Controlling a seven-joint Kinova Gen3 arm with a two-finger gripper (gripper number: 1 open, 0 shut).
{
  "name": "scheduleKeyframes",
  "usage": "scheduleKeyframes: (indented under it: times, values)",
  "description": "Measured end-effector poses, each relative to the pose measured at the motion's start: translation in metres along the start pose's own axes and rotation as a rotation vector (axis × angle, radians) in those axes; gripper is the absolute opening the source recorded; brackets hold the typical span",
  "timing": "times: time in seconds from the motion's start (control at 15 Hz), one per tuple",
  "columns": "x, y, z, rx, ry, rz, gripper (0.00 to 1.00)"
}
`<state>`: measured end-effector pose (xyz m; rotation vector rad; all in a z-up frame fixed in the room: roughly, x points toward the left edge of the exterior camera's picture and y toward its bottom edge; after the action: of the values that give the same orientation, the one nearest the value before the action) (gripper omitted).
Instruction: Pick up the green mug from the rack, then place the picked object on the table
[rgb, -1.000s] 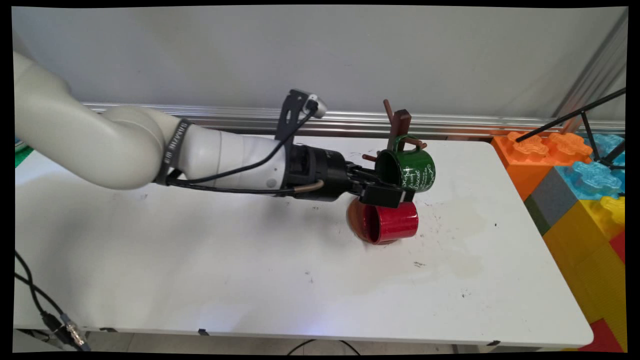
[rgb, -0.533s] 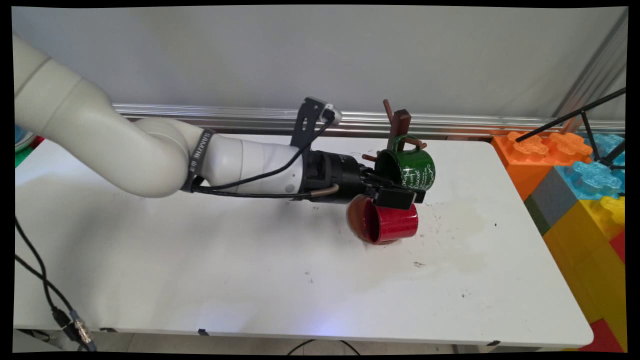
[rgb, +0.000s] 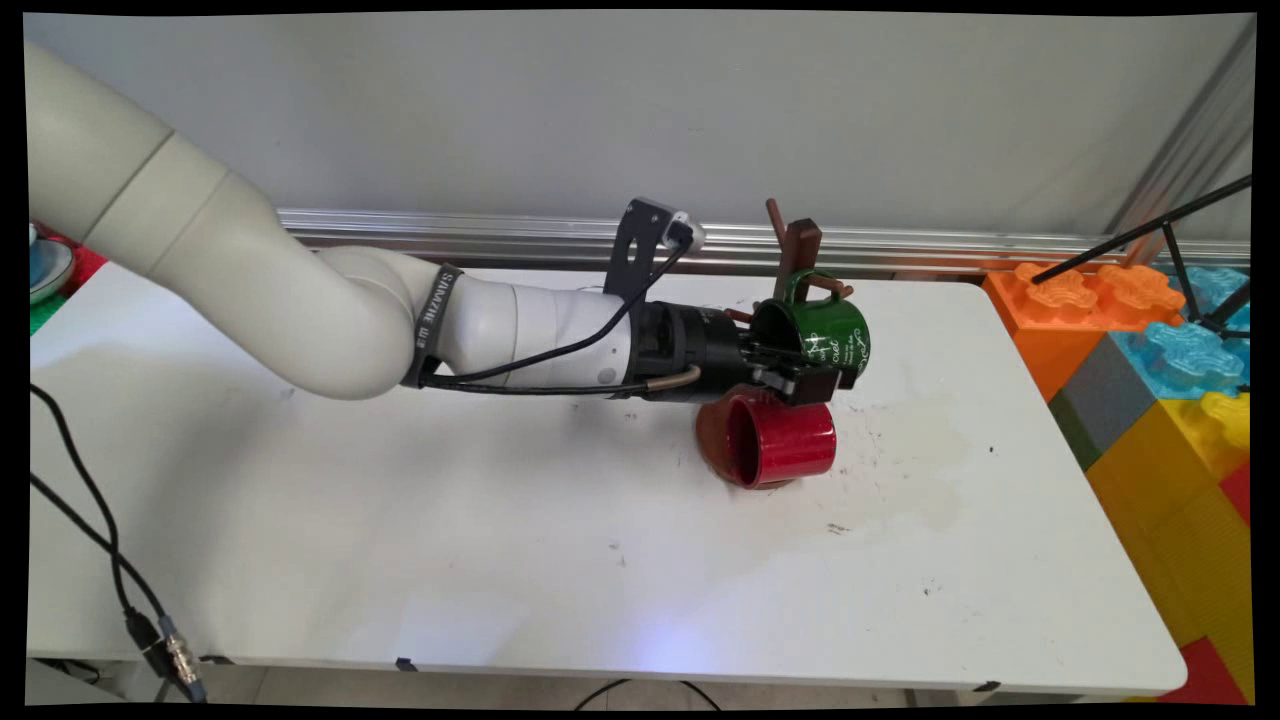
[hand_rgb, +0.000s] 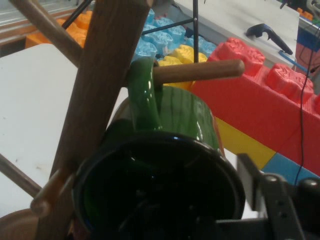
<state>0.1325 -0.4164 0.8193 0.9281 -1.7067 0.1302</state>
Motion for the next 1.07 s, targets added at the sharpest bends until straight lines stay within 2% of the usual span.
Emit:
scheduleKeyframes:
  times: [0.6, 1.07]
  values:
    - [0.002, 0.003, 0.003, -0.018, 0.01, -0.008, 0.0]
    - [0.019, 0.013, -0.005, -0.042, 0.028, -0.012, 0.0]
